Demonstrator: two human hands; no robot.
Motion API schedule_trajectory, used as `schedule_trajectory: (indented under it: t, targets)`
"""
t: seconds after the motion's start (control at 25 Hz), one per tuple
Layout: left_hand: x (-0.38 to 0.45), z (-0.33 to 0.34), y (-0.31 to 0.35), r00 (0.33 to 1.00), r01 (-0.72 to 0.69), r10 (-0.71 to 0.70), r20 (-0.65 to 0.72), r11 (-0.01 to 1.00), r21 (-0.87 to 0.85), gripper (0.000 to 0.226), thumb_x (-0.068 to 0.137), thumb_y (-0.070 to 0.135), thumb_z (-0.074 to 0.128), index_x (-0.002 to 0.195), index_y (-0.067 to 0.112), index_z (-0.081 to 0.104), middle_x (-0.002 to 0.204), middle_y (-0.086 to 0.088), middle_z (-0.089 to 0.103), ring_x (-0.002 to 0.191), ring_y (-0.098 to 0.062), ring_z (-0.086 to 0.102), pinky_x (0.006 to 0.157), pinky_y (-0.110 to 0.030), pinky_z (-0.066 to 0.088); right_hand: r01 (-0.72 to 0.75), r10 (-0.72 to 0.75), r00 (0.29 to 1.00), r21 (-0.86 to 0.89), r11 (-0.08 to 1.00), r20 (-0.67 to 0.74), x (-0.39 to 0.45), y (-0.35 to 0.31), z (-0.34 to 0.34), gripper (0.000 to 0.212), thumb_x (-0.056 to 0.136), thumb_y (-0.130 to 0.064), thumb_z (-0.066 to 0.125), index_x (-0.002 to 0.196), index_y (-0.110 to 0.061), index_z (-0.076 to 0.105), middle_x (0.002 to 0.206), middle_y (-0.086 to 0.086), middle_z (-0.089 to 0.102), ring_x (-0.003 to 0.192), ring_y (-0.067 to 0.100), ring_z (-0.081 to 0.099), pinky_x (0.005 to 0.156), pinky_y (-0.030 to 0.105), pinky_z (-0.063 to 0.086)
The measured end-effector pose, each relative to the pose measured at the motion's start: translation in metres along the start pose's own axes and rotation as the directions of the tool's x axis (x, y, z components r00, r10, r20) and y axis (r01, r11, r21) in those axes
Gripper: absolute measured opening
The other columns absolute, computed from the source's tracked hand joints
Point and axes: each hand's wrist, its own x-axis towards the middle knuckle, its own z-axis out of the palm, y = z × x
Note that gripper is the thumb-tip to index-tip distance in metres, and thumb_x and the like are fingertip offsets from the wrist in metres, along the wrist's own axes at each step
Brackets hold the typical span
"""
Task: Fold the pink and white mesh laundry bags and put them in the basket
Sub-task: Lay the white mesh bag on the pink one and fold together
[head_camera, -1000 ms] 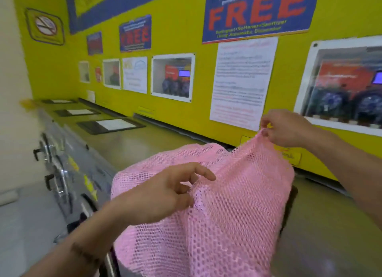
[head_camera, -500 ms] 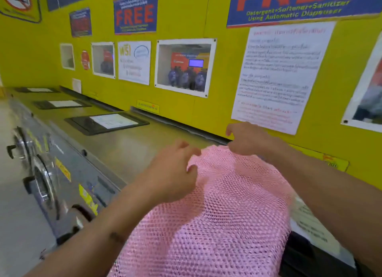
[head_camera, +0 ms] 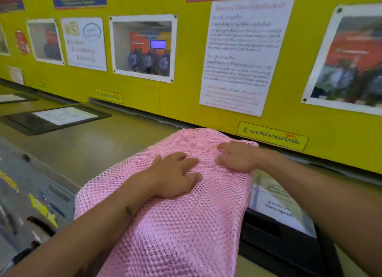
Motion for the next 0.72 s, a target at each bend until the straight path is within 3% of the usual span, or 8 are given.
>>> schedule_trajectory:
  t: [0.12,0.24,0.44,0.56,0.64,0.72]
  targets:
    - [0.005,-0.012,0.0,1.0,0.017,-0.017,-0.011,1.0,-0.018,0.064,0.088,0.063,0.038,0.146,0.037,0.037,0.156,0.003,0.031,0.141,-0.026,0.034,0.116,-0.049,0.027,0.059,-0.051,0.995,0.099,0.993,-0.085,-0.041,0.023,-0.017,0.06,0.095,-0.048,0.05,0.149,-0.025,0.035,0.158,-0.001,0.034,0.143,0.019,0.033,0.114,0.033,0.028]
    - [0.008,-0.025,0.04,0.984,-0.074,0.072,-0.164,0.997,-0.009,0.051,0.091,0.045,0.052,0.138,0.028,0.05,0.147,0.001,0.044,0.134,-0.024,0.044,0.111,-0.044,0.036,0.026,-0.021,0.996,0.064,0.998,-0.082,-0.109,0.069,-0.036,0.06,0.093,-0.049,0.055,0.147,-0.03,0.039,0.155,-0.007,0.039,0.138,0.015,0.039,0.112,0.034,0.033]
    - [0.005,-0.023,0.181,0.89,-0.371,0.312,-0.331,0.92,-0.13,0.041,0.092,0.031,0.059,0.133,0.028,0.057,0.138,0.004,0.056,0.123,-0.017,0.053,0.104,-0.031,0.039,-0.218,0.217,0.973,0.012,0.976,0.078,-0.241,0.16,-0.067,0.055,0.095,-0.046,0.055,0.146,-0.031,0.04,0.147,-0.007,0.044,0.133,0.016,0.045,0.109,0.035,0.036]
    - [-0.006,-0.011,0.279,0.863,-0.483,0.428,-0.268,0.855,-0.187,0.04,0.092,0.032,0.061,0.132,0.03,0.057,0.135,0.005,0.056,0.119,-0.013,0.056,0.103,-0.032,0.043,-0.449,0.47,0.874,-0.167,0.878,0.123,-0.309,0.226,-0.071,0.045,0.095,-0.042,0.054,0.135,-0.022,0.051,0.136,0.0,0.051,0.12,0.025,0.053,0.099,0.04,0.043]
    - [-0.019,0.003,0.333,0.851,-0.523,0.494,-0.176,0.826,-0.212,0.042,0.092,0.04,0.06,0.133,0.031,0.055,0.134,0.008,0.057,0.114,-0.009,0.058,0.098,-0.029,0.045,-0.571,0.615,0.763,-0.24,0.785,0.2,-0.341,0.262,-0.058,0.041,0.09,-0.042,0.059,0.126,-0.021,0.057,0.129,0.003,0.056,0.111,0.027,0.059,0.095,0.043,0.051]
    - [-0.034,0.021,0.378,0.834,-0.541,0.551,-0.043,0.799,-0.264,0.044,0.091,0.057,0.05,0.127,0.035,0.059,0.128,0.01,0.06,0.11,-0.008,0.059,0.098,-0.029,0.045,-0.666,0.669,0.689,-0.12,0.737,0.279,-0.365,0.285,-0.039,0.046,0.086,-0.043,0.066,0.128,-0.029,0.054,0.123,-0.002,0.053,0.108,0.026,0.059,0.089,0.043,0.058]
